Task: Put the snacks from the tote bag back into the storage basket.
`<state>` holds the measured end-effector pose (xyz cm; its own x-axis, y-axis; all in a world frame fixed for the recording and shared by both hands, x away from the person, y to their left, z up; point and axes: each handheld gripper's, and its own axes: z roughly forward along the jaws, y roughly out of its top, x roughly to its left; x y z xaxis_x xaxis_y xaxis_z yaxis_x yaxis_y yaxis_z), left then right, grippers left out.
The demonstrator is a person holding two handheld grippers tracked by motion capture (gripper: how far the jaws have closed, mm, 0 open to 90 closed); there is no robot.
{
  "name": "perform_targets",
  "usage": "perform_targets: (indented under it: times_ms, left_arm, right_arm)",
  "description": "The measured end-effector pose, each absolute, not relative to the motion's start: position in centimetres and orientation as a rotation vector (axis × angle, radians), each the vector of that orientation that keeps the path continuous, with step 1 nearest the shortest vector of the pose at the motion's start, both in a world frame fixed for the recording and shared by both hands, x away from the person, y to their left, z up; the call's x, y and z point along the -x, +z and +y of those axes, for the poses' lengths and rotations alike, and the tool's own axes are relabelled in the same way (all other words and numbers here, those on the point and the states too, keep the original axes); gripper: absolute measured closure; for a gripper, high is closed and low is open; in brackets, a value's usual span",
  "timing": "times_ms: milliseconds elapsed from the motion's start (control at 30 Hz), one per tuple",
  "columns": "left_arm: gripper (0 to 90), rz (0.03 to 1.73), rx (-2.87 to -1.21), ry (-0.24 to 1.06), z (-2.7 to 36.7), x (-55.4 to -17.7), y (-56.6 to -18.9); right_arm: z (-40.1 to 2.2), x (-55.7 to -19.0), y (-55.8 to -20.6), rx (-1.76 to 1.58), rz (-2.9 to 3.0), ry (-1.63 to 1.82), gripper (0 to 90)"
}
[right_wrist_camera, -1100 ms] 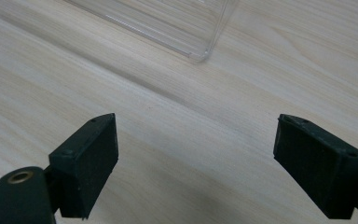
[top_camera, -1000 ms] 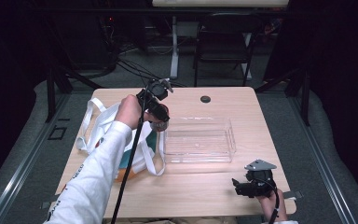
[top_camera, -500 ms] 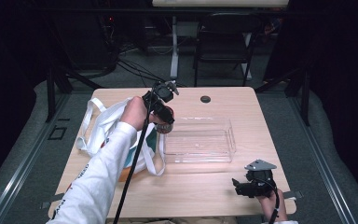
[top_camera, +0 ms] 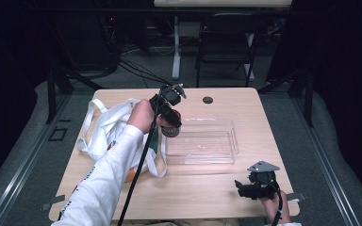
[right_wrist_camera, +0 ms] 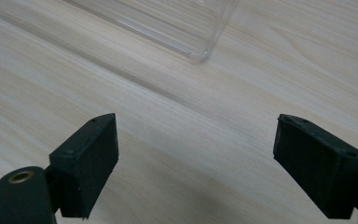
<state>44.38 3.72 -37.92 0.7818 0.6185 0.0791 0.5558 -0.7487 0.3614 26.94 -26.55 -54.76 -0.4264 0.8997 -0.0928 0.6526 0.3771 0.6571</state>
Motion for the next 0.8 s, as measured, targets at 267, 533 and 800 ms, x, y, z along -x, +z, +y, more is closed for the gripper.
perform_targets:
  times_ms: [267, 533, 800]
  left_arm:
    - [26.1, 0.899, -2.654, 0.229, 3.0, -44.4, -38.9]
    - [26.1, 0.906, -2.651, 0.199, 2.6, -44.5, -40.0]
    - [26.0, 0.909, -2.658, 0.166, 2.2, -44.4, -41.3]
  right_arm:
    - [-26.5, -26.9, -54.8, -1.341, 2.200, 0.755, 13.5]
    - [-26.6, -26.9, -54.8, -1.340, 2.203, 0.757, 13.5]
    - [-26.6, -26.9, -54.7, -1.341, 2.208, 0.745, 13.6]
